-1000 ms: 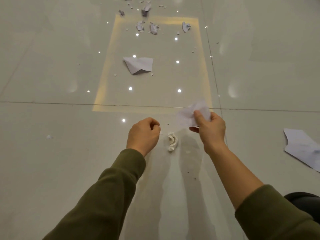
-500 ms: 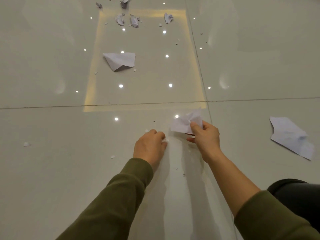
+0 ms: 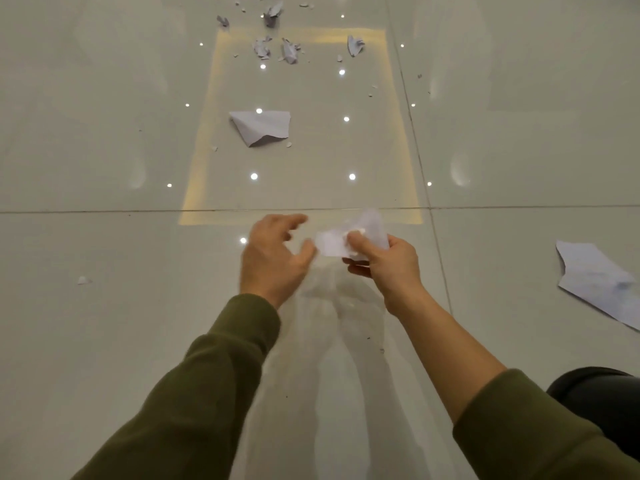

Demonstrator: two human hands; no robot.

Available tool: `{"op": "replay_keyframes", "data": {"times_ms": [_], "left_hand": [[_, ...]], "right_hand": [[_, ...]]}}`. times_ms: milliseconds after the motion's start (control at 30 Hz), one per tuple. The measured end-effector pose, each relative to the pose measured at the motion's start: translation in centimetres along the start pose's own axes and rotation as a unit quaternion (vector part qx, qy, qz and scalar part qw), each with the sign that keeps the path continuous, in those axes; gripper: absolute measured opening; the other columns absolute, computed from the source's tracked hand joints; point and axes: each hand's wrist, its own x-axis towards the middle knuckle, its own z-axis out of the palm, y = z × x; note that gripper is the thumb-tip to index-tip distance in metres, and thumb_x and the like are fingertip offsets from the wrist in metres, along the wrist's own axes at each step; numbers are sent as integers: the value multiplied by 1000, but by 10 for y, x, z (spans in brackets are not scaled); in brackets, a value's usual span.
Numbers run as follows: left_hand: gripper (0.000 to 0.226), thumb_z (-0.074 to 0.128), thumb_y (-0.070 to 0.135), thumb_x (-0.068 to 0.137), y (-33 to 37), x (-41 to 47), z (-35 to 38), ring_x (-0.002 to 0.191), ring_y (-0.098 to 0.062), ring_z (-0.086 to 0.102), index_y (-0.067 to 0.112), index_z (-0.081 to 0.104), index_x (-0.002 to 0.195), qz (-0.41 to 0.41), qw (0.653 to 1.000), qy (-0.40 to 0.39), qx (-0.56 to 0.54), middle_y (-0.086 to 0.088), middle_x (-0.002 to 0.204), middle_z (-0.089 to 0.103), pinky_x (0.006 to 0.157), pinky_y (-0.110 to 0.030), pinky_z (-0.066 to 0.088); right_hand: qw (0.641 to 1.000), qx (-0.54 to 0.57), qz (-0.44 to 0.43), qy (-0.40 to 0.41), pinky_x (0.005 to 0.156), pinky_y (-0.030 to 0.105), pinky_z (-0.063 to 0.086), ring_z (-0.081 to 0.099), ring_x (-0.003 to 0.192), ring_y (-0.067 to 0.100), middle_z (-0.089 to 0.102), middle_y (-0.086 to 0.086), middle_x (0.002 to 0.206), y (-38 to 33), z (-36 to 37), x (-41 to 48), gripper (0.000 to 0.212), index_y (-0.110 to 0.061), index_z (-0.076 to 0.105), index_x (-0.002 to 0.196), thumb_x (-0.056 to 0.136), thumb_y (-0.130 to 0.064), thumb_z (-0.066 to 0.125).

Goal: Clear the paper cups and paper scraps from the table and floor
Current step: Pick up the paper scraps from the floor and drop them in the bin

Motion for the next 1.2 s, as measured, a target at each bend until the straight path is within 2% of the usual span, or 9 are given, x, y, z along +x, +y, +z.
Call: {"op": "replay_keyframes", "data": {"times_ms": [67,133,200,267,467,667,767,1067,1200], "left_hand": [[24,62,20,84,-27,3,-22,86,-17,57,17,65,108,-99,994,18,38,-3,102,63,81,-26,46],[19,63,26,86,-53,-4,-38,85,-18,57,17,65,102,-189,971,-88,120,-4,99,66,83,-30,45],[17,66,30,83,-67,-19,-44,84,-17,56,19,64,96,-208,944,-186,177,-2,95,65,81,-29,46],[18,67,30,81,-72,-30,-42,86,-19,57,20,64,95,-177,939,-209,210,-1,94,64,81,-29,46],[21,48,13,93,-72,-37,-32,91,-22,59,14,67,102,-112,949,-184,230,-5,101,64,83,-28,46],[24,37,-1,89,-71,-41,-27,95,-24,53,8,53,105,-94,939,-200,264,-10,106,56,82,-28,42],[20,37,2,91,-71,-41,-25,92,-24,53,10,51,103,-122,950,-182,222,-9,102,55,81,-29,43],[9,53,22,92,-101,-49,-48,87,-12,57,22,62,94,-206,969,-131,44,6,92,60,82,-27,46],[13,62,28,87,-106,-54,-44,85,-10,57,21,65,98,-155,976,-126,90,7,91,60,83,-23,47]], "right_hand": [[999,-11,-6,36,55,20,55,69,68,16,68,4,81,-1,0,5,7,-12,67,81,79,-19,70],[998,-31,-3,51,52,18,53,65,71,17,65,4,85,2,2,9,5,-12,64,82,80,-16,65],[997,-64,5,41,50,15,51,62,74,16,61,0,89,8,8,11,9,-13,59,92,83,-15,58],[993,-114,5,20,52,17,51,60,74,11,59,-4,91,17,16,13,18,-14,54,103,86,-15,51],[965,-261,23,-18,54,28,36,49,68,10,51,-5,80,32,39,17,15,-15,46,95,91,-25,36],[926,-373,-35,-56,58,26,38,53,75,11,52,-10,79,39,49,19,31,-15,52,90,79,-42,62],[897,-431,-77,-55,68,33,47,57,79,21,61,2,82,40,53,21,26,-10,59,87,83,-36,61],[844,-530,-74,-42,61,32,42,57,73,26,56,4,72,40,63,19,22,-14,51,72,91,-26,50],[868,-488,-39,-87,58,29,36,52,67,25,48,0,62,43,76,5,31,-17,43,59,89,-26,48]]}}
